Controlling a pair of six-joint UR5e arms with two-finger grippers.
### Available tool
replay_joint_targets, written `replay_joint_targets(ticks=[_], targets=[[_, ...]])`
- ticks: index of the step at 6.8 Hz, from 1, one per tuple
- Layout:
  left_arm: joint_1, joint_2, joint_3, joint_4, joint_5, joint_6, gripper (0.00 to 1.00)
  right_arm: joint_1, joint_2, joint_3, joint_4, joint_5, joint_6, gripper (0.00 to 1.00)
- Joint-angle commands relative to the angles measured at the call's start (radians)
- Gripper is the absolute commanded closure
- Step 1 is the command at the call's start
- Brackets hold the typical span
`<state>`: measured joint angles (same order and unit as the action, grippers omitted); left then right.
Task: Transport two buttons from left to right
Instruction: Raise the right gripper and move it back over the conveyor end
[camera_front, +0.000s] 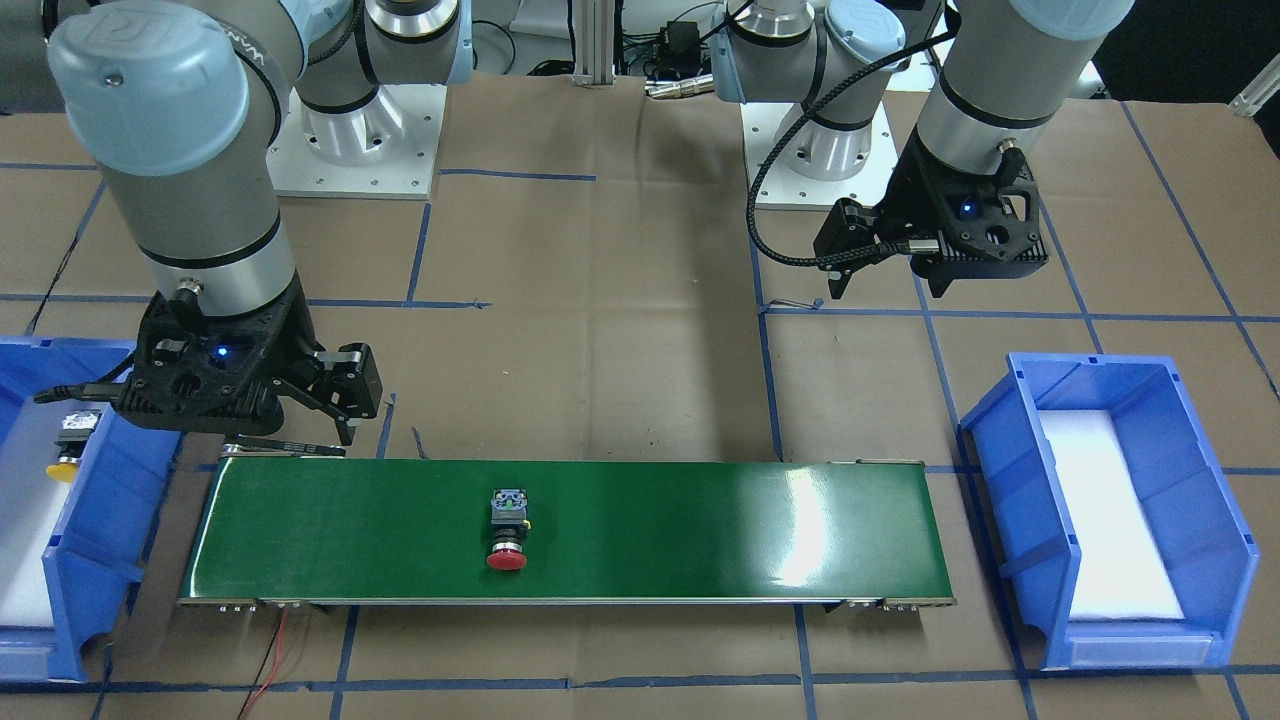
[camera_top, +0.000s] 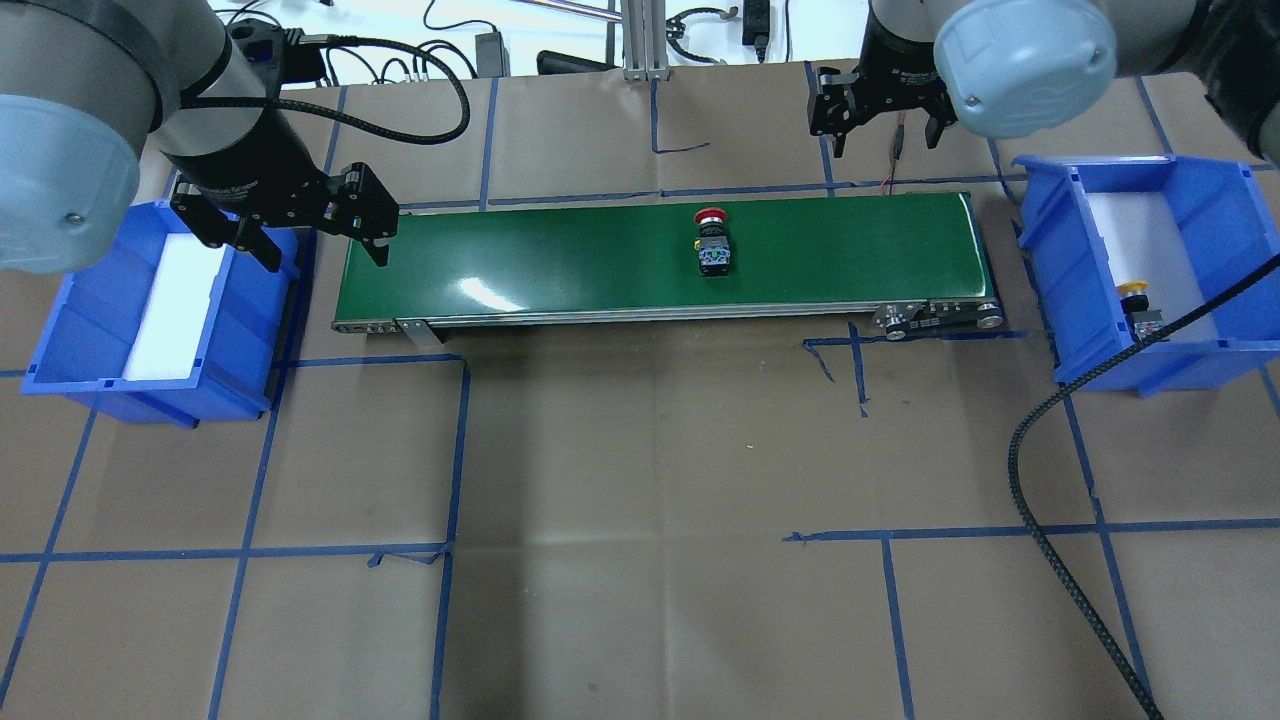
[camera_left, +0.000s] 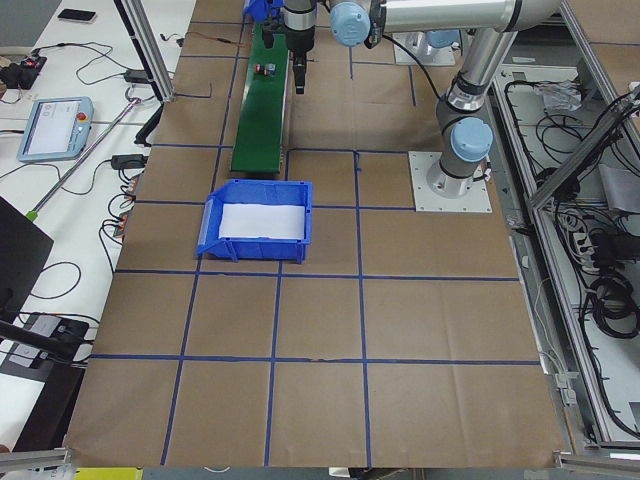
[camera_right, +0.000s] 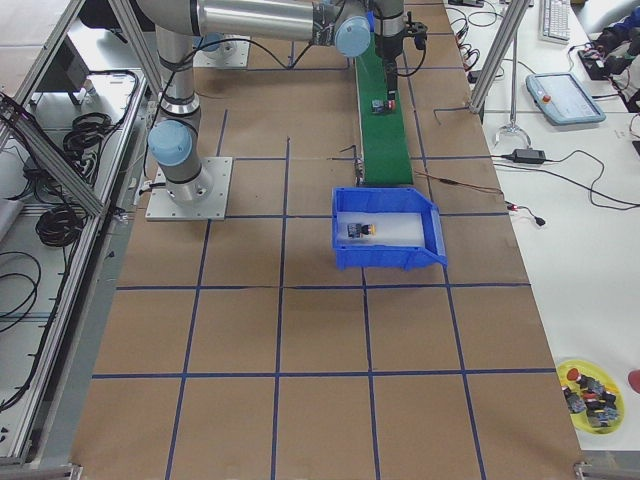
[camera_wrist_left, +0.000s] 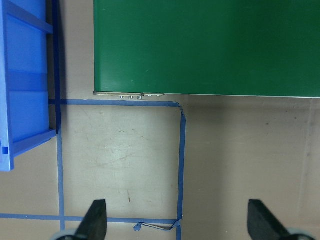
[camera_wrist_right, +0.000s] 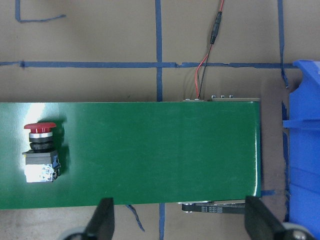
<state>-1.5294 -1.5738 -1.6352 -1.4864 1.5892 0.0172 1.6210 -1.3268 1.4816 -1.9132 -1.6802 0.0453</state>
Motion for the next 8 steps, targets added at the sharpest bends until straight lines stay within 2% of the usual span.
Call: replay_joint_targets(ticks=[1,4,8], targets=[[0.0,0.0,0.0,0.0,0.0,0.0,0.0,-0.036,-0.011,0.025,-0.015,0.01,-0.015,0.07],[0.0,0.0,0.002,0.0,0.0,0.0,0.0,-0.036,-0.011,0.036,-0.02,0.054,-0.01,0.05],[0.0,0.0,0.003,0.0,0.0,0.0,0.0,-0.033,-0.012,0.02,-0.026,0.053,-0.012,0.01]])
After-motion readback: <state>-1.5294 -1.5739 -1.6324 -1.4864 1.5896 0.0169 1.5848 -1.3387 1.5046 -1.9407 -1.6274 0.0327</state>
